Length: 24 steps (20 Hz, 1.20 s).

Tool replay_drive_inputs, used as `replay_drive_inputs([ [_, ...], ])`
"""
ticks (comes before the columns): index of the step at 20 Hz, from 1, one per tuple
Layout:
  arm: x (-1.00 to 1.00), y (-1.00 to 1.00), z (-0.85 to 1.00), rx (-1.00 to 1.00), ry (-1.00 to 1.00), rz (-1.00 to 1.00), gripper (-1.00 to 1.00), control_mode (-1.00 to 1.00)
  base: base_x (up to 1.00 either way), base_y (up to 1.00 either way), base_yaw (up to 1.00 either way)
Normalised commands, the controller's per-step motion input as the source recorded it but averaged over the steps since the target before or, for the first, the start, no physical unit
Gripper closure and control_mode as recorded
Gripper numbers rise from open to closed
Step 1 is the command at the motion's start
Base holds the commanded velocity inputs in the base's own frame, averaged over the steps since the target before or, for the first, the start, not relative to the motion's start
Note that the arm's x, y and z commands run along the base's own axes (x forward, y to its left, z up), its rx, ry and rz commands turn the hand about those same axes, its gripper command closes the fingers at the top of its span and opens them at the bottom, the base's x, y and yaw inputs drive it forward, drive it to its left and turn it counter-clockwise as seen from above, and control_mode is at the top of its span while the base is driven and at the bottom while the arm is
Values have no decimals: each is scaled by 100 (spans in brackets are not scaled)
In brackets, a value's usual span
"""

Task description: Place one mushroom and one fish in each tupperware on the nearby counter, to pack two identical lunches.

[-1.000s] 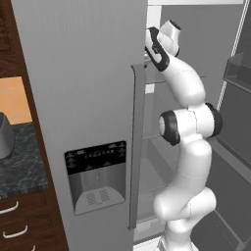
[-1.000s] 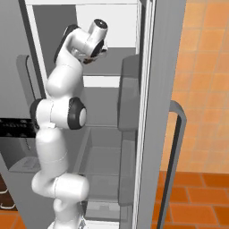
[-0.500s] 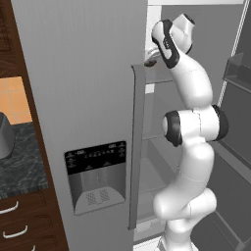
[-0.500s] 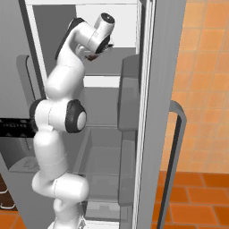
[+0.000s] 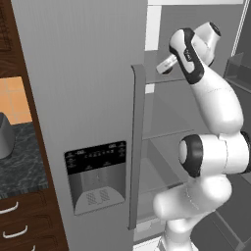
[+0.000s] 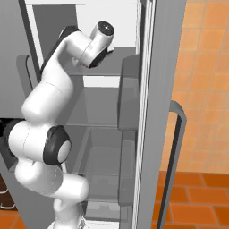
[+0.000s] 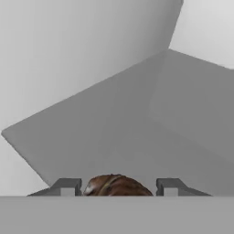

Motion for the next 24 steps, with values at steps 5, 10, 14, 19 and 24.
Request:
replay_drive_inputs([
  [5,-99,-5,28,-13,24,0,100,-100,0,0,0],
  [10,-100,-3,0,-10,30,-5,100,-100,0,0,0],
  [14,-100,-23,-2,-1,17,-10,100,-100,0,0,0],
  [19,-100,-9,-43,-1,9,-6,100,-100,0,0,0],
  [24,-100,0,-53,0,9,-1,100,-100,0,0,0],
])
